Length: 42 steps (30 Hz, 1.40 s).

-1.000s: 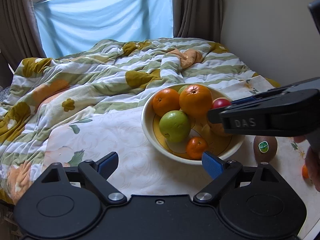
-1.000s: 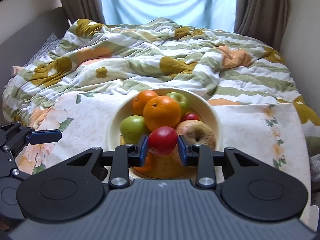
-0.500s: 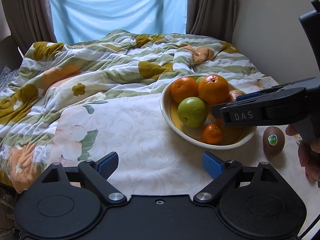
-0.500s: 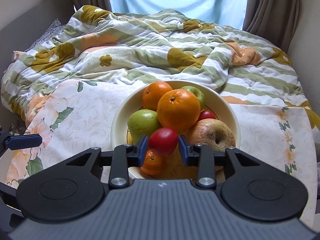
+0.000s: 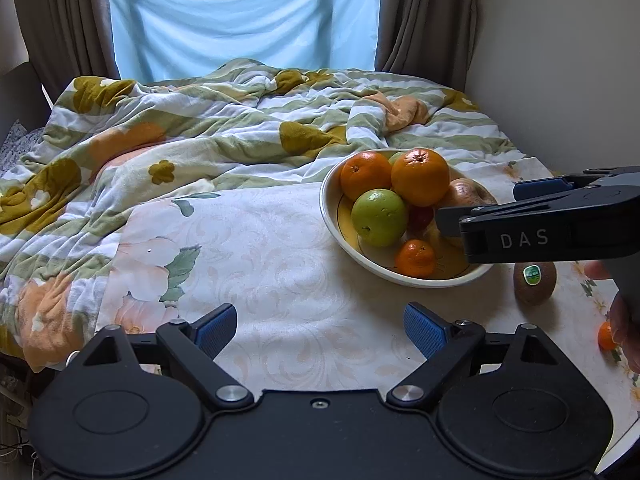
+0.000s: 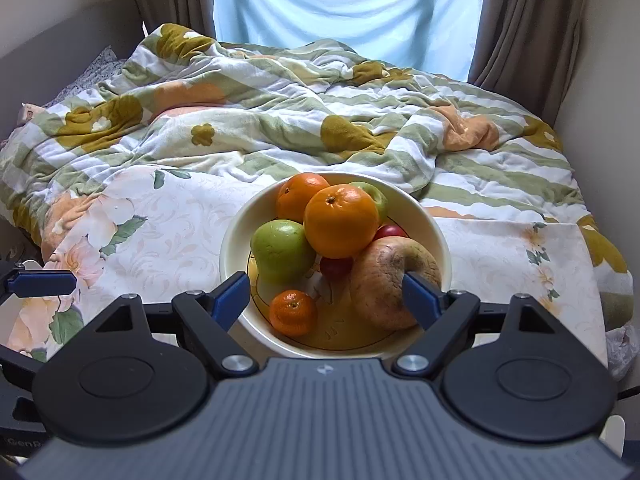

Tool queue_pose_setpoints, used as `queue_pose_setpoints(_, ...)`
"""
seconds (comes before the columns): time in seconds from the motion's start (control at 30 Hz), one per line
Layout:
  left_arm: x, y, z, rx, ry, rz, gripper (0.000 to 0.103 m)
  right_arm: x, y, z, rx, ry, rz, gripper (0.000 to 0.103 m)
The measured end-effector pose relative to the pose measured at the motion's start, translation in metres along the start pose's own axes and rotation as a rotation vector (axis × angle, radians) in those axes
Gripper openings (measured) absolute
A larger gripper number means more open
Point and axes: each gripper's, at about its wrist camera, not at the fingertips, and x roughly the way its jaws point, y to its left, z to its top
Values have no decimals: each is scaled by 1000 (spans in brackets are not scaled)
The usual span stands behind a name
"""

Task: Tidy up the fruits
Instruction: 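Withdraw both tools toward the kiwi and the last tangerine, then grasp the kiwi with the left tool while the right tool grasps the tangerine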

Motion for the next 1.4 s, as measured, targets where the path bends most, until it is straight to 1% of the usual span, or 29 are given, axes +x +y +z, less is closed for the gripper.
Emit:
queue_pose_setpoints(0.27,-26,-10,-4,18,-43,2,93,-31,-6,-9,30,-32,-10,98)
queue_pose_setpoints(0.47,-51,-24,-11,25,-81,4,93,-64,-13,-21,66,-60,-12,98)
queue_pose_setpoints(0.8,-92,-64,-25,57,-131,-21,93,-128,-41,-50,126,-98,-41,99)
queue_pose_setpoints(0.9,-99,-78,-26,79,-145,-35,94,-147,-51,-61,143,-108,-62,103)
queue_pose_setpoints(1.03,-98,-95,-23,116,-155,-54,96,-167,-69,-77,180,-110,-78,103)
queue_pose_setpoints(1.13,-91,-106,-19,145,-150,-75,100,-174,-80,-90,184,-99,-123,103)
queue_pose_setpoints(1.3,-68,-123,-12,205,-122,-132,100,-169,-101,-112,199,-42,-190,103)
queue_pose_setpoints(1.4,-50,-134,-5,247,-92,-159,100,-163,-111,-125,203,-7,-231,103)
